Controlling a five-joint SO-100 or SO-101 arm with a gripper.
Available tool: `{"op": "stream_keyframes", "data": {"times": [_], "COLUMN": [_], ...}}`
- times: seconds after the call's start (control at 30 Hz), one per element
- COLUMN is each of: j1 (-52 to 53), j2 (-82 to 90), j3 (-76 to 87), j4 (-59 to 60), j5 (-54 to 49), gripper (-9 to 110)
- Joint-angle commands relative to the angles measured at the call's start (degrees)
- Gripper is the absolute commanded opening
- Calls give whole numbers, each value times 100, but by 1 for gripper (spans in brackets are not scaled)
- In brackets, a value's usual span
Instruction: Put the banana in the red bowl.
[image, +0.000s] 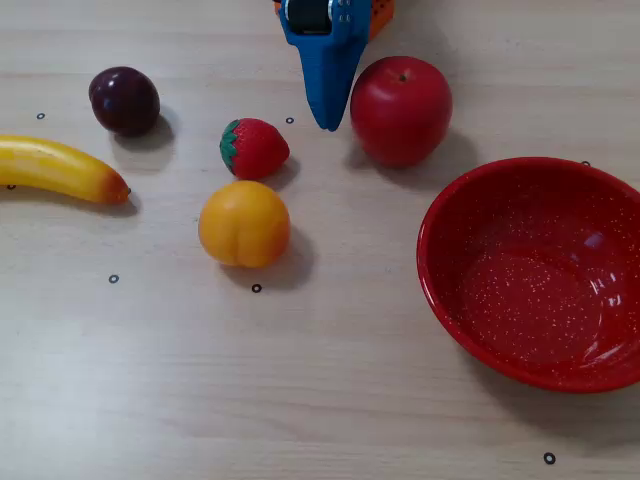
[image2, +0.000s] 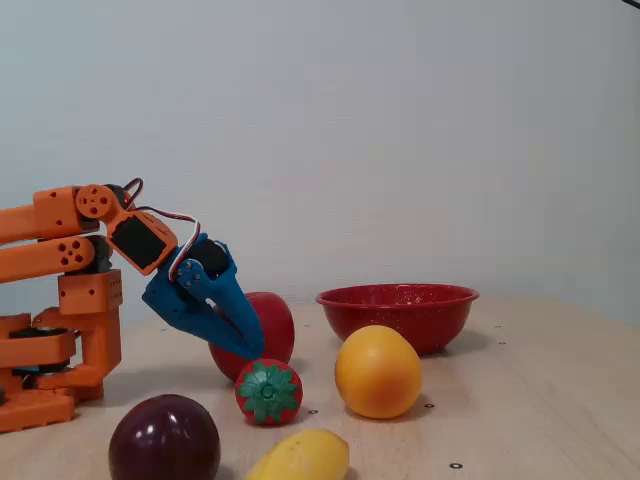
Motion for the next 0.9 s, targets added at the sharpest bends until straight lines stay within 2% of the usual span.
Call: {"op": "stream_keyframes", "data": {"times": [0.0,0.37,0.6,0.87], "j1": [114,62,-404,-1406], "j2": [-633,-1582,-3094,-5282], "j3": [-1028,-2013,-3577,-5862], "j4": [-123,-79,299,809], "j5": [-53,44,229,1055], "gripper": [0,0,0,0]}}
